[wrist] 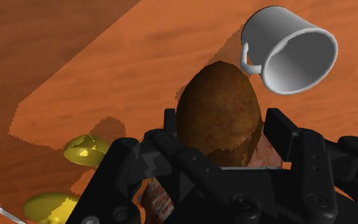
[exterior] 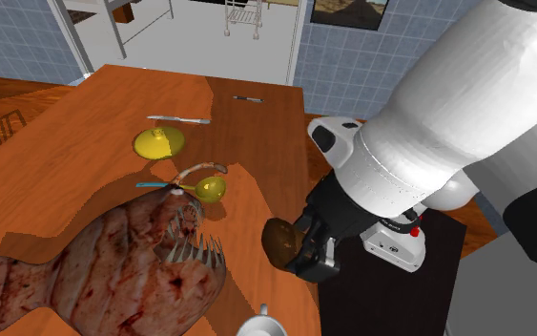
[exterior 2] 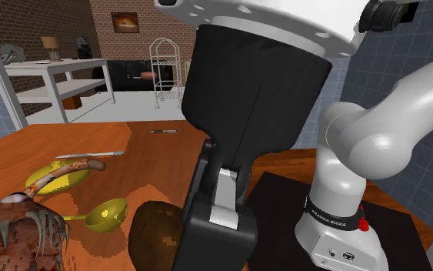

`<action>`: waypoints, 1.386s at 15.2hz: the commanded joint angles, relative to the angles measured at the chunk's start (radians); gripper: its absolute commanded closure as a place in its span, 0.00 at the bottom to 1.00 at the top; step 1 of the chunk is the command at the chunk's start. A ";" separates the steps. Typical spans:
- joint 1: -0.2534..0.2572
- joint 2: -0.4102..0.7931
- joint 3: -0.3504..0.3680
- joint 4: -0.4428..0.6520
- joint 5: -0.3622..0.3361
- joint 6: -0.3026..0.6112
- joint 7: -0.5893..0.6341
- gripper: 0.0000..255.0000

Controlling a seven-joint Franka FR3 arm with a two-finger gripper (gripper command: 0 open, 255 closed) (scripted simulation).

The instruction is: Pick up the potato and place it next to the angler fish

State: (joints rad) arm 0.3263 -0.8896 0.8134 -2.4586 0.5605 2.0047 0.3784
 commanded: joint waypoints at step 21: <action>-0.001 0.093 0.204 -0.201 0.138 0.311 -0.013 1.00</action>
State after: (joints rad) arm 0.3274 -0.8036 1.0082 -2.6523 0.6928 2.3002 0.3671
